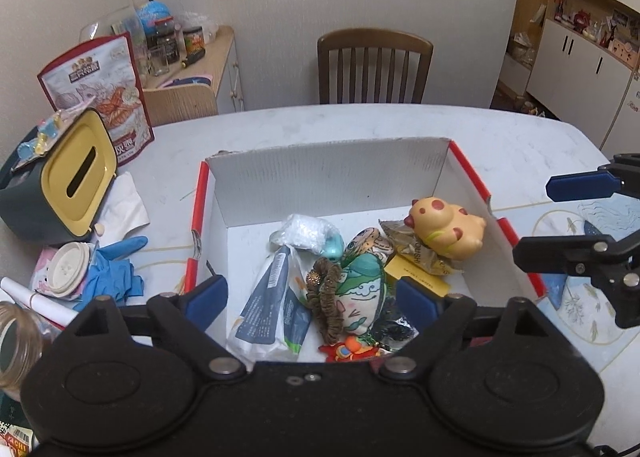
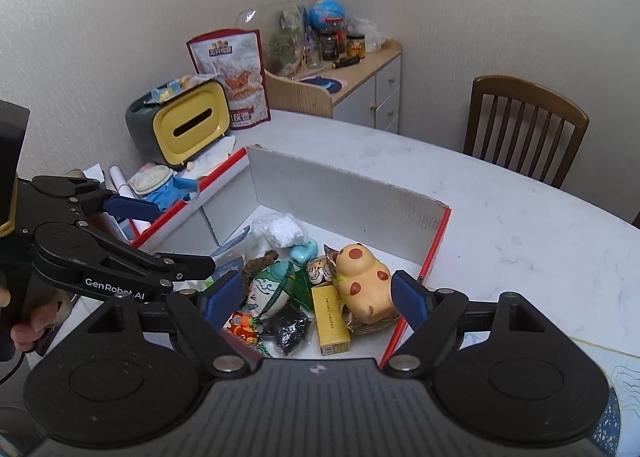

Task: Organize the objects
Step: 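Lift both grippers out of the box and back away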

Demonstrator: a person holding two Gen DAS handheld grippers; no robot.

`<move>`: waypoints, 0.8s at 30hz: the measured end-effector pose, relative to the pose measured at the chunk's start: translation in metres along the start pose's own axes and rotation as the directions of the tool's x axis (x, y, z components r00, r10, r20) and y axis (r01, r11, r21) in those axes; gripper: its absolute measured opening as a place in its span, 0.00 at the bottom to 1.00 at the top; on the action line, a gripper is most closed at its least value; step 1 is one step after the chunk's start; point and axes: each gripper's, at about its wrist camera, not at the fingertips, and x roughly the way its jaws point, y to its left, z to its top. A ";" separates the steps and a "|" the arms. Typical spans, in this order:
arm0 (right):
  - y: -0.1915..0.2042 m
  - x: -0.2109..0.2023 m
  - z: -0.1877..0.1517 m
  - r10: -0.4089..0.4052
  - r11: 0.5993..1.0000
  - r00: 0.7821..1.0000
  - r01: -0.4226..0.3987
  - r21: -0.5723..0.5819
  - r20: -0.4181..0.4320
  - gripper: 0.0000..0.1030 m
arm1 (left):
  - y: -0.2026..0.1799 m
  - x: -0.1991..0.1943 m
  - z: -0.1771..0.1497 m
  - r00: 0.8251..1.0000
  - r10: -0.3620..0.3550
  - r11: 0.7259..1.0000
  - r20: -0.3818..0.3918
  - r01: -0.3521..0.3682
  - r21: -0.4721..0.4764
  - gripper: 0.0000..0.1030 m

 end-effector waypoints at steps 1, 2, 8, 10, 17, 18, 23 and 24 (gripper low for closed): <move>0.000 -0.004 -0.001 0.006 1.000 1.000 -0.006 0.008 0.007 0.79 | 0.000 -0.003 -0.001 1.000 0.002 1.000 0.007 -0.002 -0.001 0.89; 0.001 -0.008 -0.002 0.011 1.000 1.000 -0.012 0.015 0.013 0.79 | 0.000 -0.005 -0.002 1.000 0.005 1.000 0.015 -0.005 -0.001 0.89; 0.009 -0.030 -0.010 0.006 1.000 0.998 -0.007 0.015 0.065 0.80 | -0.004 -0.020 -0.006 0.999 0.008 1.000 0.051 -0.008 -0.003 0.91; 0.011 -0.037 -0.013 -0.005 1.000 0.996 0.004 0.008 0.084 0.81 | -0.004 -0.025 -0.008 0.998 0.008 1.000 0.066 -0.008 -0.006 0.95; 0.013 -0.054 -0.026 -0.032 0.999 0.992 0.030 0.024 0.121 0.82 | -0.011 -0.042 -0.013 0.993 0.035 0.999 0.115 -0.036 0.006 0.99; 0.012 -0.056 -0.027 -0.037 0.999 0.991 0.033 0.028 0.126 0.84 | -0.012 -0.044 -0.014 0.992 0.037 0.999 0.120 -0.038 0.003 0.99; 0.008 -0.065 -0.035 -0.056 0.997 0.987 0.046 0.064 0.152 0.98 | -0.015 -0.056 -0.015 0.989 0.043 0.999 0.144 -0.043 -0.005 0.99; 0.007 -0.067 -0.036 -0.056 0.996 0.985 0.044 0.073 0.161 0.99 | -0.016 -0.057 -0.015 0.989 0.041 0.999 0.144 -0.040 -0.003 0.99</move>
